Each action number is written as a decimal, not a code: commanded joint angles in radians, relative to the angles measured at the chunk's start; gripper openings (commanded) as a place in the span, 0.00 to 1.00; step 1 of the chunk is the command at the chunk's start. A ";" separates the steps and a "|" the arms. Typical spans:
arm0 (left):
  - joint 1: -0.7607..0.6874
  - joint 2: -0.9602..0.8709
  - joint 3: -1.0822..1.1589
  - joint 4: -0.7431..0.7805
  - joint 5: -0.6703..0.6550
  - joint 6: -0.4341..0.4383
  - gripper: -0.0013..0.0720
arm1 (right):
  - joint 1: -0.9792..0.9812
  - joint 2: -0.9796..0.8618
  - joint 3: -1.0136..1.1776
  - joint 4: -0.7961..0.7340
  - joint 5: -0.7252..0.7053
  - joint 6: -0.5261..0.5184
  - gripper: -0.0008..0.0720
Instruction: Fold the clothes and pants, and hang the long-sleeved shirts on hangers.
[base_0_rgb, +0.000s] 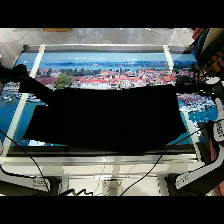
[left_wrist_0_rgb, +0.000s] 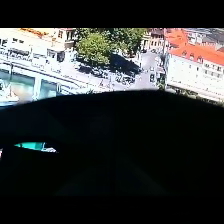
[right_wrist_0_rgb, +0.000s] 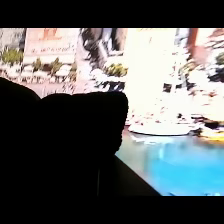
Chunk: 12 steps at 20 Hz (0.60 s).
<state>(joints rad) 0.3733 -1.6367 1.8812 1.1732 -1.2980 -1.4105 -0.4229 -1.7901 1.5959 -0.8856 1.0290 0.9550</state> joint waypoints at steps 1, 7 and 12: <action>0.000 0.003 0.001 -0.010 -0.017 0.000 0.03 | -0.055 0.037 0.029 -0.089 0.019 0.049 0.04; -0.005 -0.015 0.000 -0.075 0.027 0.122 0.03 | -0.097 0.037 0.029 -0.148 0.076 0.062 0.04; -0.031 -0.039 0.000 -0.101 0.402 0.139 0.02 | -0.094 0.037 0.029 -0.149 0.076 0.062 0.04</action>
<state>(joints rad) 0.3580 -1.6657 1.8812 1.0981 -1.1259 -1.2953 -0.5144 -1.7535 1.6234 -1.0267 1.1000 1.0138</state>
